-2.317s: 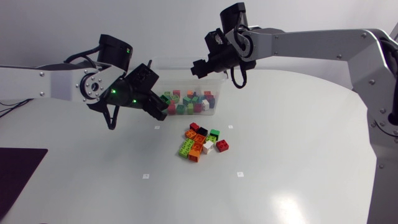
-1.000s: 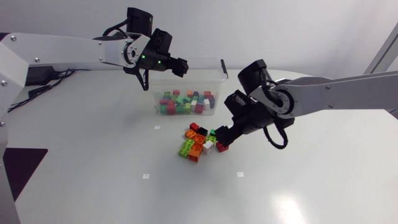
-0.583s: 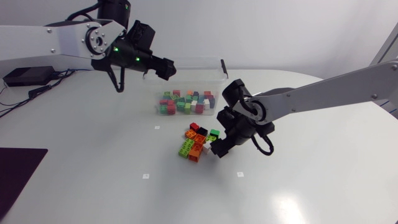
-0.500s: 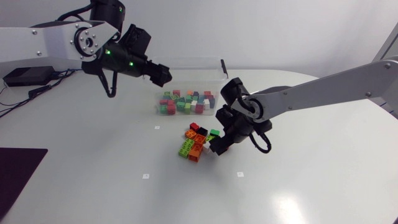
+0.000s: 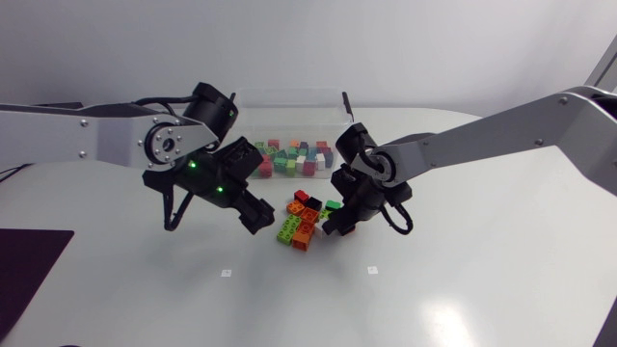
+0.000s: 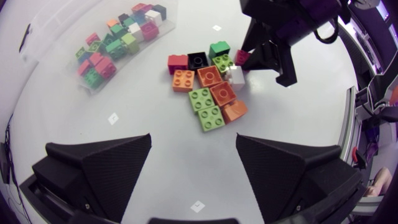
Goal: Place the duplo bricks in the container
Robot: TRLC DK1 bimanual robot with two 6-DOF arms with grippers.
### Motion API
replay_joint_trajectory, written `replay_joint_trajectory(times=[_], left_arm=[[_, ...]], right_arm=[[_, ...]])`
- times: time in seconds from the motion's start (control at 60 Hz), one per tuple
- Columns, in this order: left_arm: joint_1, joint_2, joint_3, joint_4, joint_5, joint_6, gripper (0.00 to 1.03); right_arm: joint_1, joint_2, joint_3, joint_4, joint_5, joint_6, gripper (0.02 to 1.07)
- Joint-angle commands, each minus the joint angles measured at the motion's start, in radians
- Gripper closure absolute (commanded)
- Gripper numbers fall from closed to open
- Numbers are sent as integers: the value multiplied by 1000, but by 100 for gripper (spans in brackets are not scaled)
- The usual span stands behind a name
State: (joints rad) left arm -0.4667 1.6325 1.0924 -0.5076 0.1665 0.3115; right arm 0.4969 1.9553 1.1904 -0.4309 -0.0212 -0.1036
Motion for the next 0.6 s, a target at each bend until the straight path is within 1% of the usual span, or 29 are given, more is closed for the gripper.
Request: replay_joint_trajectory(times=[0.0, 0.033, 0.117, 0.133, 0.183, 0.283, 0.367, 0.5, 0.583], left_arm=[[-36, 38, -26, -6, -19, 5, 9], [-53, 52, -28, -6, -32, 1, 9], [-67, 82, -25, -6, -45, -8, 9], [-75, 99, -20, -6, -68, -12, 9], [-79, 122, -14, -6, -85, -23, 9], [-82, 178, 6, -2, -90, -34, 10], [-104, 216, 20, 12, -102, -51, 10], [-127, 262, 49, 24, -108, -65, 10], [-127, 291, 80, 35, -113, -84, 10]], right_arm=[[8, 25, 5, -12, 9, 24, 78], [3, 22, -2, -12, 9, 24, 78], [0, 8, -12, -14, 9, 22, 78], [-3, -4, -18, -14, 9, 21, 78], [-8, -22, -31, -14, 9, 18, 78], [-15, -61, -46, -22, 9, 16, 79], [-31, -107, -52, -37, 9, 15, 79], [-52, -160, -38, -68, 9, 10, 79], [-63, -191, -20, -92, 3, 5, 79]])
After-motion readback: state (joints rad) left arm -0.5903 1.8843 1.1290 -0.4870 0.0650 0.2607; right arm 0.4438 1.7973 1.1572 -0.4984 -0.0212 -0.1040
